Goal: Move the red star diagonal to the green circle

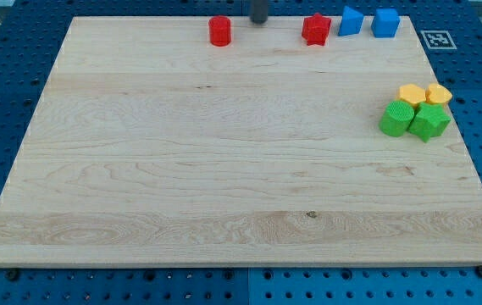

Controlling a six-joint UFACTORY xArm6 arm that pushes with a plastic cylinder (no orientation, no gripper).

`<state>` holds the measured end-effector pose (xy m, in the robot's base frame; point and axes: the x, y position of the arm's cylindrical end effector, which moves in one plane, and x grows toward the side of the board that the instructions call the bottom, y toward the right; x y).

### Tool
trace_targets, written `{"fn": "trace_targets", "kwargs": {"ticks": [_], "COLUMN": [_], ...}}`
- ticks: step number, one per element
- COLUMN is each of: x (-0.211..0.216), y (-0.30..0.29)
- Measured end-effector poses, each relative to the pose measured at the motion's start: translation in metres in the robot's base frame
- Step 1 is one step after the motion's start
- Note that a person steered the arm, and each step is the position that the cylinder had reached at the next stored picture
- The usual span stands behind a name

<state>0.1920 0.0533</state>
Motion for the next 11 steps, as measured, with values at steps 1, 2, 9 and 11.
{"fn": "trace_targets", "kwargs": {"ticks": [1,2,9,11], "x": [0.0,0.027,0.124,0.091], "y": [0.048,0.057,0.068,0.123]}}
